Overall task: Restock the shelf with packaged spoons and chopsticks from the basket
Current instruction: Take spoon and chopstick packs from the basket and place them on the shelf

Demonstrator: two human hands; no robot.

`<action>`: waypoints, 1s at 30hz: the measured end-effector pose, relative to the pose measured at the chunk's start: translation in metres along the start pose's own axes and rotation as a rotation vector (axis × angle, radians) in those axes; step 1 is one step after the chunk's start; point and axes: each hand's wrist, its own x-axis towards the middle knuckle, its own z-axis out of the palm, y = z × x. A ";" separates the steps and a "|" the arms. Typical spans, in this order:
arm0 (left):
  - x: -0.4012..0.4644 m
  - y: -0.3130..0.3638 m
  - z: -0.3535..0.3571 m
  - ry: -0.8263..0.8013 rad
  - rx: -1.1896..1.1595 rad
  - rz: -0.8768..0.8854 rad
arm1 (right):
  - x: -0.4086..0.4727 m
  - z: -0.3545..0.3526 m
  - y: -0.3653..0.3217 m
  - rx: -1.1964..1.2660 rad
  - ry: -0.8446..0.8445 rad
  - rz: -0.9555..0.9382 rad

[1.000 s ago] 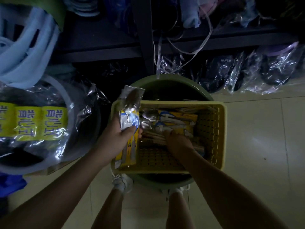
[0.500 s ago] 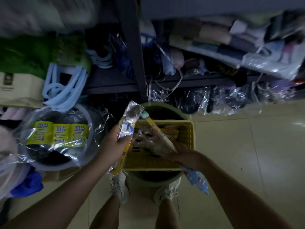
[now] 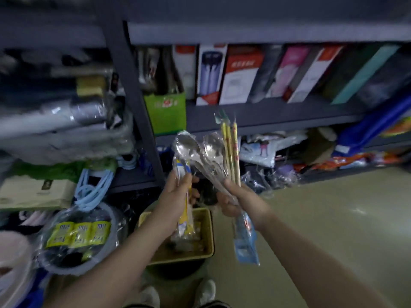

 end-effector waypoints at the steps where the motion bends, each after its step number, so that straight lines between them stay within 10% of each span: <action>1: -0.002 0.009 0.006 -0.021 0.027 0.043 | -0.005 0.008 -0.011 -0.004 -0.013 -0.033; 8: -0.015 0.083 0.033 -0.092 0.037 0.229 | -0.021 0.062 -0.072 0.171 0.045 -0.209; 17: -0.013 0.150 0.073 -0.182 0.069 0.467 | -0.030 0.086 -0.125 0.016 0.517 -0.605; 30: 0.080 0.269 0.200 -0.115 0.066 0.670 | -0.015 -0.020 -0.293 -0.129 0.281 -0.638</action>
